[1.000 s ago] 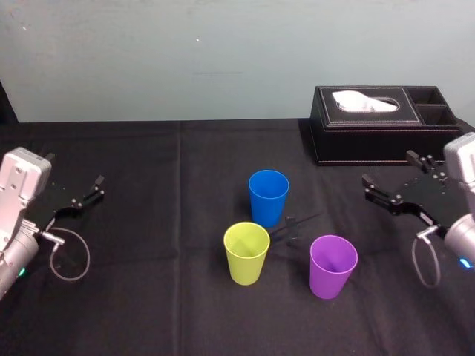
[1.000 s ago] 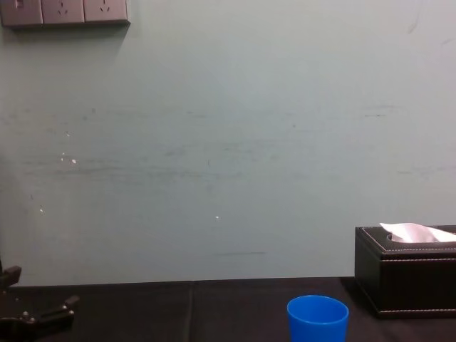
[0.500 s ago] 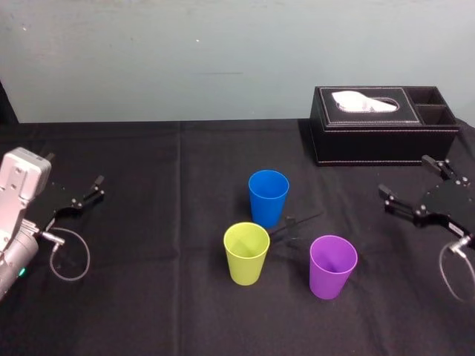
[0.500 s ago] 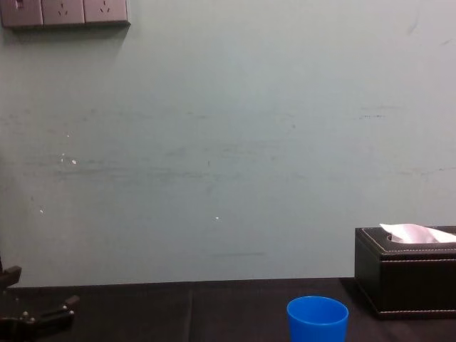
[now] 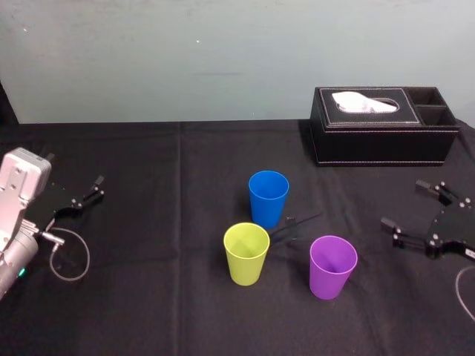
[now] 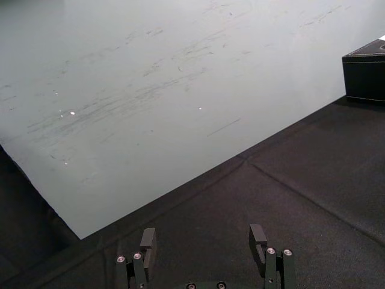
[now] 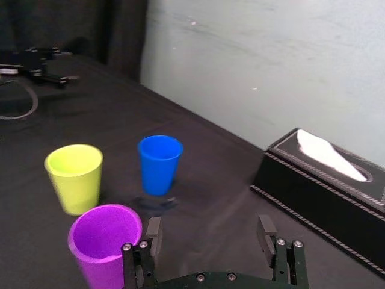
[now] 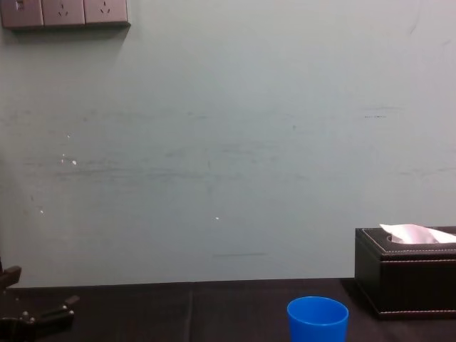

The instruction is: Stack the three plastic cups sequentially using one hand.

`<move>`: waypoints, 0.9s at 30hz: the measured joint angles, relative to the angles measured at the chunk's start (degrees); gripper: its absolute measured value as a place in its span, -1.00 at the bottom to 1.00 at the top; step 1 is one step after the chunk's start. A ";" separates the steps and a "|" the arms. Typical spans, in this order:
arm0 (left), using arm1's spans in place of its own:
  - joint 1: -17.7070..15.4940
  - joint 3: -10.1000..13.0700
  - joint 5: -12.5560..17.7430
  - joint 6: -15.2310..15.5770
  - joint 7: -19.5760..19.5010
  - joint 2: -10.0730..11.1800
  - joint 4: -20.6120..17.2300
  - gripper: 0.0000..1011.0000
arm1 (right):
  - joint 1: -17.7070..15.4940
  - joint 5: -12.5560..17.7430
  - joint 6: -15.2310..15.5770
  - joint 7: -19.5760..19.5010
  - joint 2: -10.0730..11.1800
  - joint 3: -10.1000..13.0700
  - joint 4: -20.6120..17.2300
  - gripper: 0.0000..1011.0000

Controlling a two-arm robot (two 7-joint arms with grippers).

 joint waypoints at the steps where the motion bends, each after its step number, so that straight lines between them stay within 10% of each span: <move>1: 0.00 0.00 0.00 0.00 0.00 0.00 0.00 1.00 | -0.69 0.47 -0.20 1.10 0.39 0.44 -0.15 0.98; 14: 0.00 0.00 0.00 0.00 0.00 0.00 0.00 1.00 | -5.26 2.49 -1.12 8.73 2.34 2.74 -0.56 0.98; 27: 0.00 0.00 0.00 0.00 0.00 0.00 0.00 1.00 | -5.82 -1.72 -1.18 11.07 1.35 0.31 0.99 0.98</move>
